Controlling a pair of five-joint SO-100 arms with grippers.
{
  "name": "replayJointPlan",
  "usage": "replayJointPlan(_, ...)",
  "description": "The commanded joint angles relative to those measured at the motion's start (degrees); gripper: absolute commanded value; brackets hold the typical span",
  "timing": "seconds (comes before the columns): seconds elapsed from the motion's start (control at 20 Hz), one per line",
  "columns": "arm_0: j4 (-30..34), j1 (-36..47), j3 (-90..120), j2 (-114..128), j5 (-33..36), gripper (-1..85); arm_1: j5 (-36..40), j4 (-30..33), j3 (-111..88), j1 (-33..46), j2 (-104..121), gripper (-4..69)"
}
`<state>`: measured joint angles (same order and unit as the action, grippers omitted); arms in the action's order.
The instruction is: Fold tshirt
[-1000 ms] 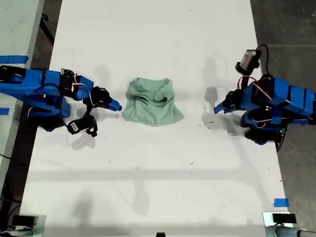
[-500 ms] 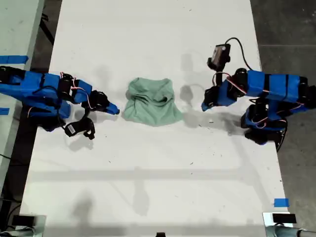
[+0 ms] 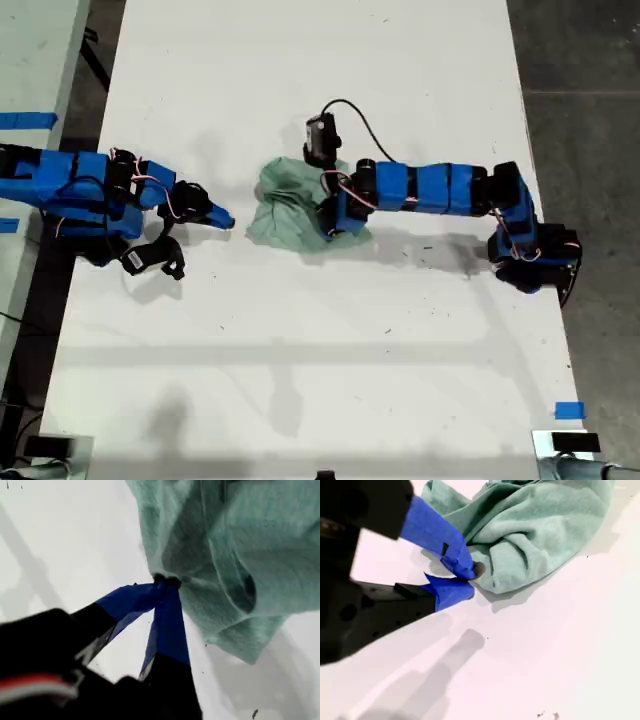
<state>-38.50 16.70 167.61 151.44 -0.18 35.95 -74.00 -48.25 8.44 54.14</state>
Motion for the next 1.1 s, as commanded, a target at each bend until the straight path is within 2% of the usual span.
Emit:
replayJointPlan(0.0, 1.9, 0.0, -1.0, -0.4, 0.4, 2.3, 1.0, -0.6, 7.4, -0.4, 0.3, -1.6)
replayJointPlan(0.15, 2.1, 0.0, -1.0, -0.6, 0.4, 2.3, 2.9, -0.3, 7.1, 1.4, 0.2, -1.6)
replayJointPlan(0.25, 2.2, -0.1, -1.0, -0.7, 0.4, 2.2, 6.8, 0.4, 7.2, 5.5, 0.3, -1.6)
replayJointPlan(0.45, 2.2, -0.4, -1.0, -0.7, 0.2, 2.1, 18.4, 4.3, 7.2, 21.4, -3.1, -1.6)
replayJointPlan(0.55, 2.3, -0.5, -1.0, -0.7, 0.2, 2.1, 21.8, 5.1, 7.9, 29.6, -4.4, -1.6)
replayJointPlan(0.7, 2.6, -0.3, -0.9, -0.7, 0.4, 2.1, 26.2, 4.8, 7.9, 36.6, 0.2, -1.6)
replayJointPlan(0.85, 2.7, 0.1, -0.8, -0.7, 0.5, 1.9, 26.5, -2.4, 3.7, 37.5, 12.7, -1.6)
replayJointPlan(0.95, 2.8, 0.3, -0.7, -0.7, 0.5, 2.1, 24.6, -8.4, -3.4, 35.5, 22.5, -1.6)
replayJointPlan(1.05, 3.2, 0.9, -0.4, -0.7, 0.5, 1.7, 21.4, -8.4, -19.2, 32.2, 36.8, -1.6)
